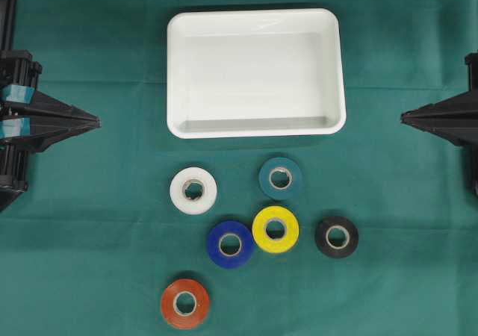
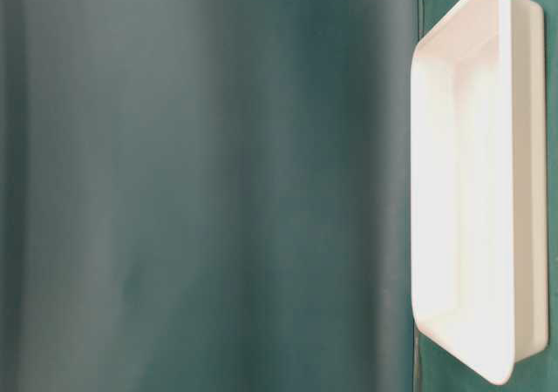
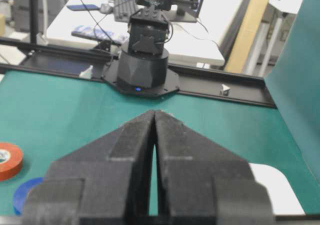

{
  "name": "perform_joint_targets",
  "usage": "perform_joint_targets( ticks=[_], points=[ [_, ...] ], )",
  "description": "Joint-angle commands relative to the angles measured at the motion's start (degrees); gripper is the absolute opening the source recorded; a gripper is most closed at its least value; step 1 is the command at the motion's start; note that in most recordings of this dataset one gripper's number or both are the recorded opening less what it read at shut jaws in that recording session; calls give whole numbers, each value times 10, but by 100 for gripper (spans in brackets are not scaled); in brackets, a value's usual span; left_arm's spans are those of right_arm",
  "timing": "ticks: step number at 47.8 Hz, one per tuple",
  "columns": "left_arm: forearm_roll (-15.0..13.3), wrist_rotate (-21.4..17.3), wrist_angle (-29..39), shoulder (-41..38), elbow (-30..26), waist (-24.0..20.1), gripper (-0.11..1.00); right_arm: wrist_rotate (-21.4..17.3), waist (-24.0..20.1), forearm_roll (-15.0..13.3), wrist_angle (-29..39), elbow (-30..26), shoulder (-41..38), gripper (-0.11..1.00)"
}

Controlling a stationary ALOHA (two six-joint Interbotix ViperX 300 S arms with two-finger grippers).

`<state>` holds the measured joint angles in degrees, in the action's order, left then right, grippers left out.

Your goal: Pick up the tape from a random location and place it into the white case.

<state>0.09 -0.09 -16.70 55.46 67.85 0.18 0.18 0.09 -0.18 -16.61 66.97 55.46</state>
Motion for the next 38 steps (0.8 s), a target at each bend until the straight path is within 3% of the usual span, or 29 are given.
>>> perform_joint_targets(
  ticks=[1,9,32,35,38],
  points=[
    [-1,2,24,-4,-26,0,1,-3,1,4,-3,-7,-7,0],
    [-1,3,76,-4,-40,0,0,-4,1,3,25,-12,-10,0],
    [-1,-1,81,-8,-42,0,2,-42,1,3,41,-26,-8,1],
    [0,2,83,-8,-42,0,9,-47,1,3,43,-28,-7,8],
    [-1,4,83,-9,-42,1,21,-53,1,3,47,-31,-7,24]
  ],
)
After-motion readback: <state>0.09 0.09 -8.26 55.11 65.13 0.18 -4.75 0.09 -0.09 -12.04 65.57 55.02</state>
